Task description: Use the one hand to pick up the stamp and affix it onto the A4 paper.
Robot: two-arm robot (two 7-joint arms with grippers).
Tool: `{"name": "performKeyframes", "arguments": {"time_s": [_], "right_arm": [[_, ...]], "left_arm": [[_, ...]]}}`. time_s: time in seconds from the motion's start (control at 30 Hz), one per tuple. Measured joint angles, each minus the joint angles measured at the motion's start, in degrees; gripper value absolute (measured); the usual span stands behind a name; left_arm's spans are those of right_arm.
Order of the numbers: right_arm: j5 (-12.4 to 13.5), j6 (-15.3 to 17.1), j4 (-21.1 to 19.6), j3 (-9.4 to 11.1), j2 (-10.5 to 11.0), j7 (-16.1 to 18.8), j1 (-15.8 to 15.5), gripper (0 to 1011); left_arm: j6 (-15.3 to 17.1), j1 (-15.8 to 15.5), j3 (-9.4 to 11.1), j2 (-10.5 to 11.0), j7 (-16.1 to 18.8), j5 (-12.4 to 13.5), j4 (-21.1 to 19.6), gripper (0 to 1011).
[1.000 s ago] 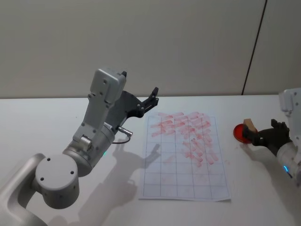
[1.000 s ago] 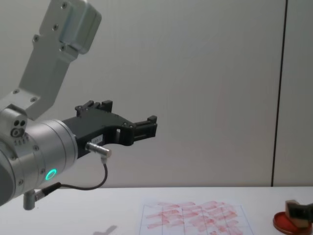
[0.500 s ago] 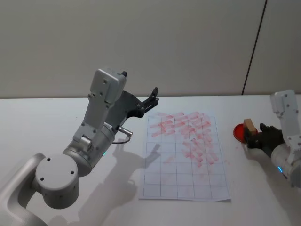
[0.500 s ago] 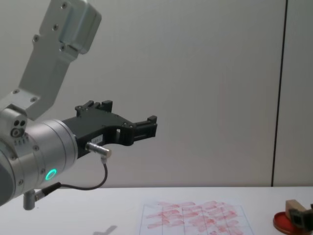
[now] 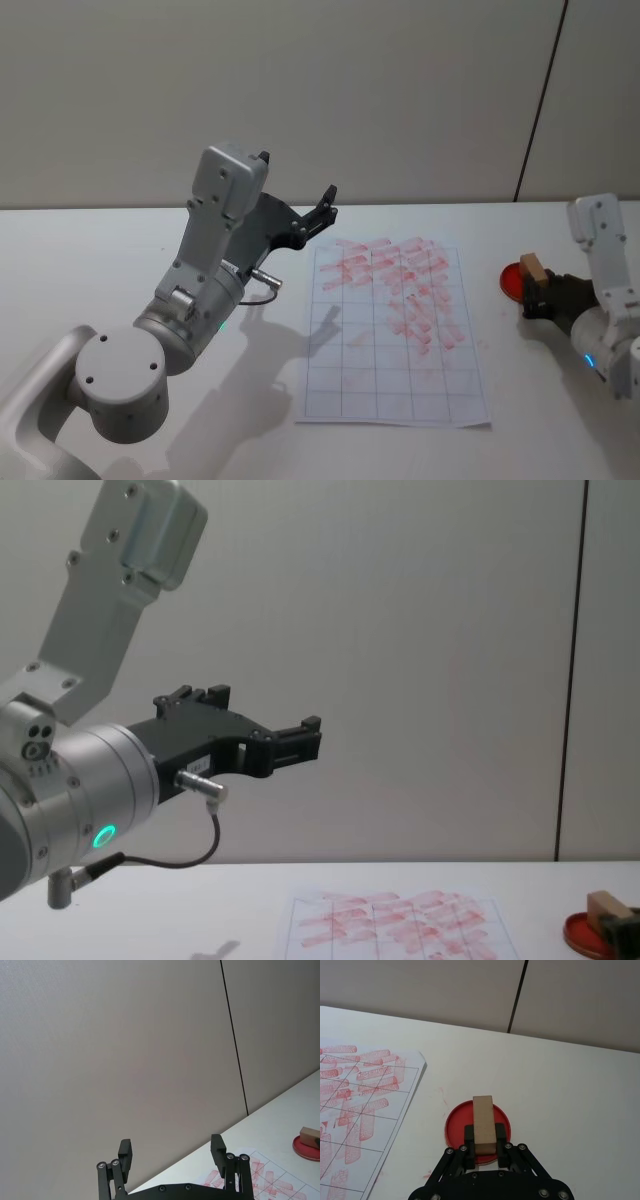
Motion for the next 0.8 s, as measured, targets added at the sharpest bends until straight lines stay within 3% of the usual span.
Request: {"name": "performKeyframes", "arguments": {"time_s": [0.43, 0.8], "right_arm": [[2.21, 3.31, 0.56, 0.59, -0.70, -1.59, 0.60, 216], [4.25, 4.25, -0.76, 1.28, -0.80, -1.97, 0.36, 217]], "left_arm": [[0.00, 0.00, 0.00, 0.00, 0.00, 0.00, 0.00, 1001], [0.00, 0.00, 0.00, 0.00, 0.00, 0.00, 0.00, 1001]]}}
